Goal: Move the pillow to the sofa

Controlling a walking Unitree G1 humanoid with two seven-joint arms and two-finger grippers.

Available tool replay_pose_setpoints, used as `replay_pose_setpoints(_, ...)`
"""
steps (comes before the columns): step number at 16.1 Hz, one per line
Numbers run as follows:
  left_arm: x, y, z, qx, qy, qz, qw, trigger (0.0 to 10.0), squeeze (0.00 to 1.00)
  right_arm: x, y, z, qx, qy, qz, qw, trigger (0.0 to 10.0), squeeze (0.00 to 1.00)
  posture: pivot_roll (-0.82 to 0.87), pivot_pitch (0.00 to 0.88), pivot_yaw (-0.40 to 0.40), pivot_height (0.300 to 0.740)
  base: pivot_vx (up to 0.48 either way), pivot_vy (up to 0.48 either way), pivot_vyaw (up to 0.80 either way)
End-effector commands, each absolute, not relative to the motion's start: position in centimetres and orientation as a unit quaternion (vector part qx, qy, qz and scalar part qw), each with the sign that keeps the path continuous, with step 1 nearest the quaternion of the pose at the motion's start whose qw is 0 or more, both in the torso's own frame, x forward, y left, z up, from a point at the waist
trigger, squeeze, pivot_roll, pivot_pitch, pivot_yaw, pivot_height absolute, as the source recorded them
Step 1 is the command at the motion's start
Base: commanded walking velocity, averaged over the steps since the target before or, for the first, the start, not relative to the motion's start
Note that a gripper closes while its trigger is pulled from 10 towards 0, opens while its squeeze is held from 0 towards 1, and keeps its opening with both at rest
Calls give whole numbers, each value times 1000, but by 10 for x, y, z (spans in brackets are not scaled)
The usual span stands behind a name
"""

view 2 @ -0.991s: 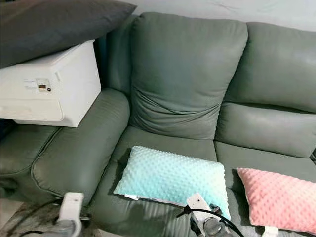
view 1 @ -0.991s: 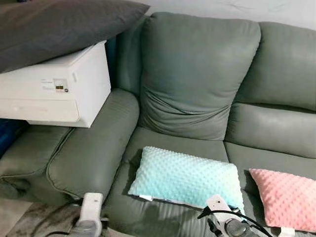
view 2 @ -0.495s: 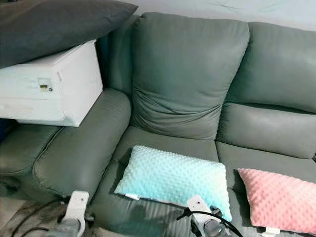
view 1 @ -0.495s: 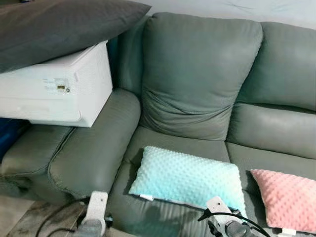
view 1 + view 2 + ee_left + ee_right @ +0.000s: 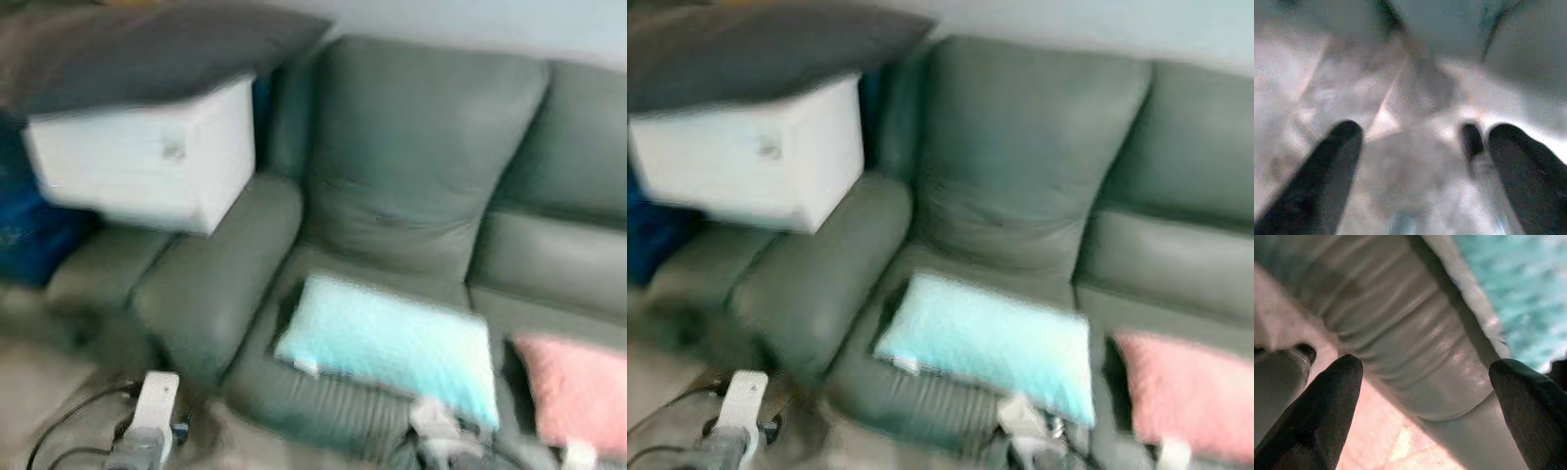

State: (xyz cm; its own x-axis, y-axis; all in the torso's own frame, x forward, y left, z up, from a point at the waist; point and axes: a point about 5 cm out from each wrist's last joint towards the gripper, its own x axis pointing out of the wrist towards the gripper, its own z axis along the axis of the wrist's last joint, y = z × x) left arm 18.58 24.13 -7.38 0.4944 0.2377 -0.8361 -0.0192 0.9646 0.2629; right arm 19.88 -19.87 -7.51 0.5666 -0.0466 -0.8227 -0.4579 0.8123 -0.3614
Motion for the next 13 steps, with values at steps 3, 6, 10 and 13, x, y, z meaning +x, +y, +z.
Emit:
replay_pose_setpoints(3, 170, 233, -83, 110, 507, 64, 852, 10000, 0, 193, -203, -78, -284, 458, 121, 834, 10000, 0, -99, 0, -36, 740, -195, 0, 0)
replay_pose_setpoints(6, 166, 209, -90, 100, 512, 49, 852, 10000, 0, 192, -203, -78, -285, 459, 122, 832, 10000, 0, -100, 0, -36, 740, 0, 0, 0)
replay_pose_setpoints(10, 168, 195, -92, 94, 511, 37, 853, 10000, 0, 191, -203, -78, -287, 460, 124, 831, 10000, 0, -100, 0, -36, 740, 0, 0, 0)
replay_pose_setpoints(13, 168, 193, -92, 94, 513, 27, 853, 10000, 0, 191, -202, -79, -293, 460, 130, 828, 10000, 0, -99, 0, -37, 740, 0, 0, 0)
